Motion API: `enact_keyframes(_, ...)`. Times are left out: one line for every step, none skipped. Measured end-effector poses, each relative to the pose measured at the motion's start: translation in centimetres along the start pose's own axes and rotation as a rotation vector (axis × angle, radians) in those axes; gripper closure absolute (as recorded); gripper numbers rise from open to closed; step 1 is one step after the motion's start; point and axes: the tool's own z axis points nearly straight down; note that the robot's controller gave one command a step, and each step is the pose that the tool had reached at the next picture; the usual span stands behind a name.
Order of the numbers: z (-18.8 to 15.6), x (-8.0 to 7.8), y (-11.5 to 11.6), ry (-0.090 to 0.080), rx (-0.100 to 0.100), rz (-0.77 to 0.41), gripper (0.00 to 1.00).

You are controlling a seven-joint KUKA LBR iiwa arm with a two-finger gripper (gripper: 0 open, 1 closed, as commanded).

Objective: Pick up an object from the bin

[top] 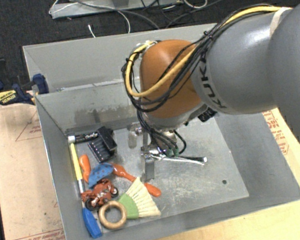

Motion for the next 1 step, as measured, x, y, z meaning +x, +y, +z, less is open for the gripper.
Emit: enact_keyframes(-0.41, -0.2, -0.07, -0.007, -0.001, 0.003, 0.0)
